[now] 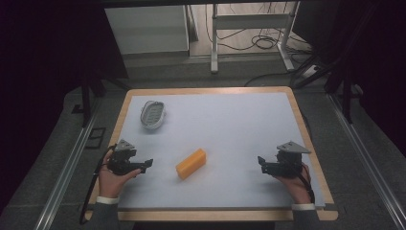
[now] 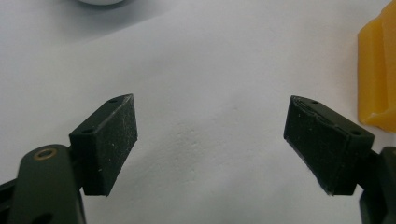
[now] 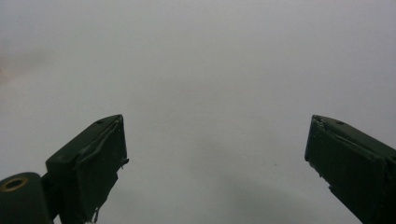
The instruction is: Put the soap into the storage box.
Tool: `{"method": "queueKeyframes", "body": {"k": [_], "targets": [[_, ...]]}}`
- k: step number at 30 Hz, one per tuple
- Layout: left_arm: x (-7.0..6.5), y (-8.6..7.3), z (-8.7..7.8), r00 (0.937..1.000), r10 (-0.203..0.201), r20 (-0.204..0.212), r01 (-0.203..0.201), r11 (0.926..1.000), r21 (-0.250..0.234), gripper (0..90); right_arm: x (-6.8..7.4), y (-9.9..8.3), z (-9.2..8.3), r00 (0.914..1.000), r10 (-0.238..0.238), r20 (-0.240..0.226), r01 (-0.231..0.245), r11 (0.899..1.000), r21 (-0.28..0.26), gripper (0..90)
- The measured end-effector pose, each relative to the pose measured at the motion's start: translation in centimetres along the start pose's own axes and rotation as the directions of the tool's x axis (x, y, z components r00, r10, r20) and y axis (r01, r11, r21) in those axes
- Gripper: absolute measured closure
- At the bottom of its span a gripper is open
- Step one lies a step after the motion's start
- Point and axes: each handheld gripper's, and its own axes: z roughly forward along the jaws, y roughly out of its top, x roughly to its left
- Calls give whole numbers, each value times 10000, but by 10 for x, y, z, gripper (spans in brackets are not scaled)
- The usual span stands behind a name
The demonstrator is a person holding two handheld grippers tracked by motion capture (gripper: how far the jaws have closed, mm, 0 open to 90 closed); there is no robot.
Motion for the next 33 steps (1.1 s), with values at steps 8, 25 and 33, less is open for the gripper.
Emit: {"method": "queueKeyframes", "body": {"k": [8,25,33], "targets": [[0,1,0,10000,59,18,-59,10000,16,181,-5,-4,-4,9997,-257,43,258,9997,-16,79],[-5,6,-2,9997,152,194,-155,9997,186,179,-14,-13,-4,9999,154,43,-156,9990,415,80],[-10,20,-20,9985,272,477,-274,9996,41,183,-19,-15,-9,9995,305,96,-308,9990,320,80]]}}
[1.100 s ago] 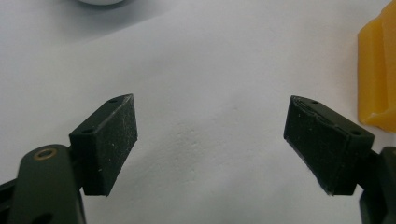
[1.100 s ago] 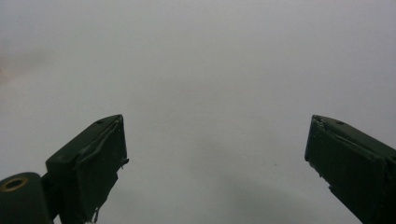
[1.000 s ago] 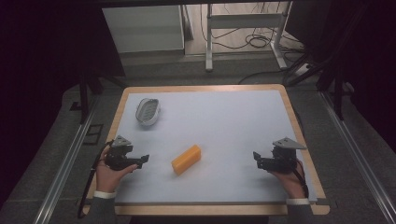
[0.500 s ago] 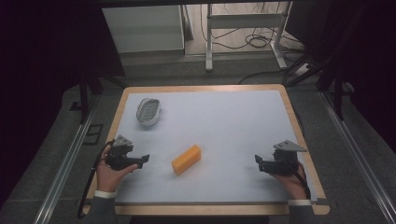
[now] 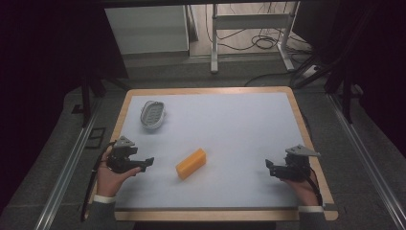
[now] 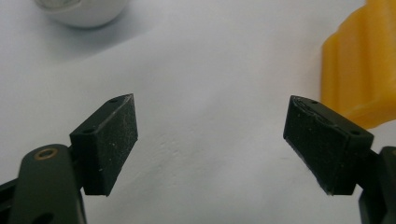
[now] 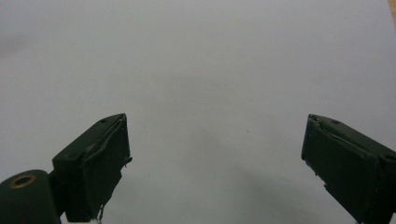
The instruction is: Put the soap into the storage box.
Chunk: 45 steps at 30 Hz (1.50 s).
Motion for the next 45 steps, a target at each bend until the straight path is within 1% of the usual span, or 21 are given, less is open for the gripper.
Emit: {"method": "queueKeyframes", "body": {"k": [2,3,5,10,13,15,16,18,20,26,28,30,31,33,35,37,38,39,41,42,45], "targets": [[-3,7,-5,9998,90,167,-91,10000,7,183,-1,0,-1,9999,-8,106,8,10000,-41,80],[-4,10,-7,9996,216,177,-217,9997,71,183,-2,0,-2,9999,-15,144,15,10000,-56,80],[-7,17,-9,9994,340,94,-342,9991,248,181,-2,0,-3,9998,29,175,-27,9999,-130,80],[-15,30,-11,9970,687,350,-700,9969,349,176,-4,0,-5,9996,-16,296,19,9999,-124,80],[-18,35,-10,9949,886,484,-906,9950,425,172,-4,-1,-5,9990,-21,447,26,9999,-115,81],[-20,37,-9,9944,924,512,-947,9945,443,169,-4,-1,-5,9986,-16,519,24,9999,-149,81],[-21,40,-8,9933,990,590,-1016,9938,446,168,-4,-1,-5,9985,-12,546,21,9999,-150,82],[-24,43,-9,9927,1045,600,-1071,9934,406,167,-4,-1,-6,9984,-31,564,41,9998,-182,83],[-25,45,-9,9914,1102,701,-1130,9929,373,167,-4,-1,-6,9984,-42,566,53,9998,-199,83],[-31,50,-10,9883,1305,793,-1332,9907,295,164,-4,-2,-4,9982,-90,585,97,9999,-103,83],[-37,54,-10,9853,1509,795,-1536,9877,294,163,-3,-2,-4,9983,-102,566,105,9999,-41,83],[-40,57,-10,9828,1635,856,-1665,9856,289,163,-3,-1,-5,9983,-111,569,114,9999,-43,83],[-40,57,-10,9828,1635,856,-1665,9856,289,162,-3,-1,-5,9983,-111,569,114,9999,-43,83],[-46,61,-9,9798,1772,926,-1808,9830,321,162,-2,-1,-5,9983,-178,552,183,9998,-88,83],[-50,63,-7,9773,1902,934,-1944,9802,382,160,-2,-1,-5,9982,-202,562,206,9998,-61,83],[-54,64,-5,9744,1992,1041,-2046,9778,444,159,-2,-1,-5,9983,-197,552,200,9998,-47,83],[-56,65,-4,9724,2087,1042,-2147,9754,501,158,-2,-1,-5,9983,-165,561,167,9999,-27,83],[-56,65,-4,9724,2087,1042,-2147,9754,501,158,-2,-1,-5,9983,-165,561,167,9999,-27,83],[-62,66,-1,9683,2200,1186,-2276,9722,553,158,-2,-2,-5,9982,-153,578,155,9999,-21,83],[-64,67,1,9674,2208,1237,-2290,9717,570,158,-3,-2,-5,9983,-161,566,162,9999,-16,83],[-71,69,5,9628,2349,1335,-2450,9674,647,158,-2,-2,-5,9982,-208,555,209,9998,-19,83]]}}
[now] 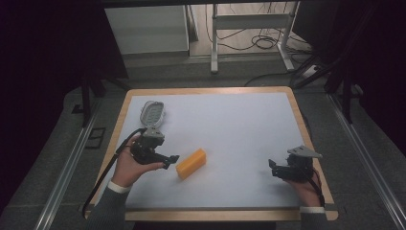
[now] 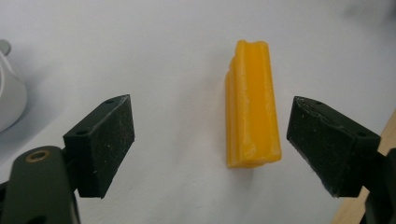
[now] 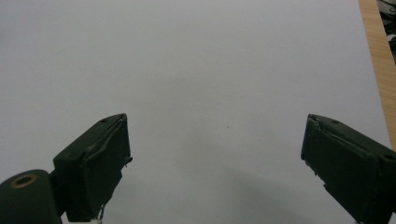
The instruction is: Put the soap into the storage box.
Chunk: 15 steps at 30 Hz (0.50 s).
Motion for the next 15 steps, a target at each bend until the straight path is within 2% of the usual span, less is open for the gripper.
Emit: {"method": "queueKeyframes", "body": {"k": [4,6,10,13,15], "targets": [[-7,6,4,9997,231,123,-231,9997,51,159,0,-1,1,10000,-19,60,18,10000,68,83],[-14,11,10,9988,443,222,-448,9987,249,159,-1,-1,1,10000,-7,89,6,10000,97,83],[-19,14,17,9981,483,392,-494,9983,294,163,-1,-1,1,9999,-10,108,9,10000,72,82],[-26,17,28,9962,549,681,-592,9963,630,182,-2,-1,1,9999,-8,103,7,10000,96,83],[-28,18,31,9954,590,750,-642,9956,678,191,-2,-1,1,9999,9,107,-10,9999,113,83]]}}
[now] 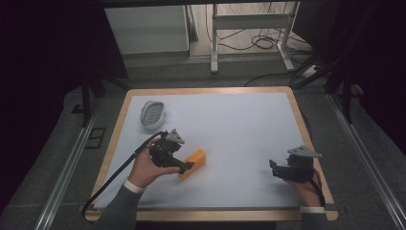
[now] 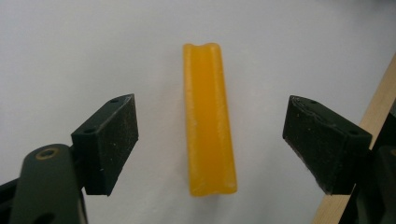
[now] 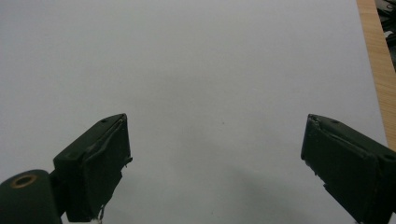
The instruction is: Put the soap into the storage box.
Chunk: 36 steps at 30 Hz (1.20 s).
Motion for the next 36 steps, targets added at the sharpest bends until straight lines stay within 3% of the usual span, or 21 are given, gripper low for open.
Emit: {"method": "queueKeyframes", "body": {"k": [10,14,24,34,36], "targets": [[-6,4,24,9998,-154,97,150,9991,392,218,0,-1,2,10000,-1,33,1,9999,115,83],[-6,5,36,9997,-219,58,214,9968,766,237,-1,-2,4,10000,52,68,-53,9998,217,83],[-4,4,50,9992,-380,-93,388,9938,1041,279,-1,-2,4,9998,67,164,-71,9997,249,83],[-4,2,67,9978,-417,-509,484,9891,1394,396,-3,-3,4,9990,198,400,-211,9992,343,83],[-3,2,70,9971,-597,-464,658,9875,1435,476,-3,-4,5,9988,220,442,-237,9989,396,83]]}}
